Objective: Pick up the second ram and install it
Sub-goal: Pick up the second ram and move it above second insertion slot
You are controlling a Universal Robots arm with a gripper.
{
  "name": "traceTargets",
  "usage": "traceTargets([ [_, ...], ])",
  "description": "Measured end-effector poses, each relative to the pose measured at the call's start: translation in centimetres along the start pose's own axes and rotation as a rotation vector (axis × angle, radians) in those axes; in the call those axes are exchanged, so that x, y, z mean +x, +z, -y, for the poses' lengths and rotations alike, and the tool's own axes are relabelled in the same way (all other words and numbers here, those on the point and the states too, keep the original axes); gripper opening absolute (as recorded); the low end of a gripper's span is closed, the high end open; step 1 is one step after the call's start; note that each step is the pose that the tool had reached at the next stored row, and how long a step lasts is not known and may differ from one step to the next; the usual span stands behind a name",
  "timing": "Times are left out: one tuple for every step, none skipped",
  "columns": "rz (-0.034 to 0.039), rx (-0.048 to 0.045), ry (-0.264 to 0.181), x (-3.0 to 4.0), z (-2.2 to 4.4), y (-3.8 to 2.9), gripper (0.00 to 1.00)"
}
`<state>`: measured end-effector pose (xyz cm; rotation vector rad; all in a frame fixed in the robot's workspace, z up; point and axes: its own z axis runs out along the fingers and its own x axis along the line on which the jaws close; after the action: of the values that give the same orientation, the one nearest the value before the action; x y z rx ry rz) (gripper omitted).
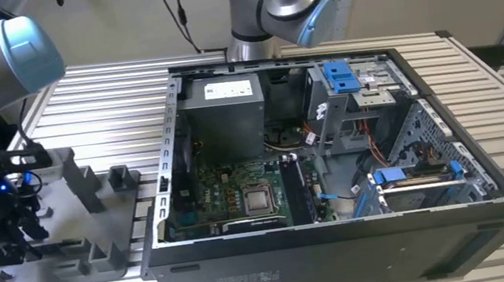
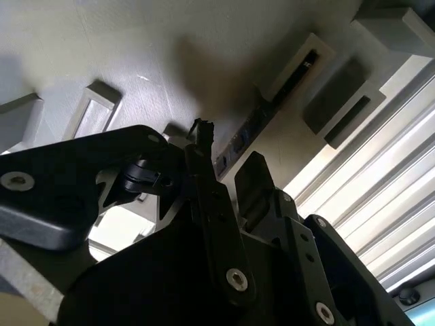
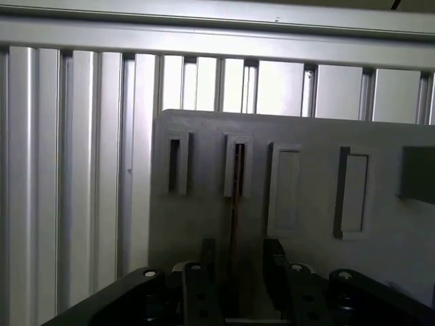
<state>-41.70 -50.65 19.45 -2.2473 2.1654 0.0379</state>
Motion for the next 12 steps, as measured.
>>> traceTargets([
  [-0.0001, -0.0001, 0.000, 0.00, 0.00, 0.01, 0.42],
  [-0.0001, -0.0001, 0.000, 0.00, 0.00, 0.01, 0.42],
  [-0.0002, -0.0002, 0.000, 0.00, 0.00, 0.01, 0.42],
  [-0.0001, -0.0001, 0.000, 0.00, 0.00, 0.01, 0.42],
  [-0.0001, 0.0000, 0.000, 0.00, 0.00, 0.02, 0.42],
  [0.0000, 0.0000, 0.000, 0.00, -0.01, 0.03, 0.42],
  [-0.0001, 0.0000, 0.000, 0.00, 0.00, 0.03, 0.42],
  [0.0000, 0.0000, 0.000, 0.00, 0.00, 0.03, 0.42],
  [-0.0001, 0.0000, 0.000, 0.00, 0.00, 0.03, 0.42],
  [0.0000, 0.0000, 0.000, 0.00, 0.00, 0.03, 0.42],
  [-0.0001, 0.0000, 0.000, 0.00, 0.00, 0.03, 0.40],
  [-0.0001, -0.0001, 0.000, 0.00, 0.00, 0.03, 0.40],
])
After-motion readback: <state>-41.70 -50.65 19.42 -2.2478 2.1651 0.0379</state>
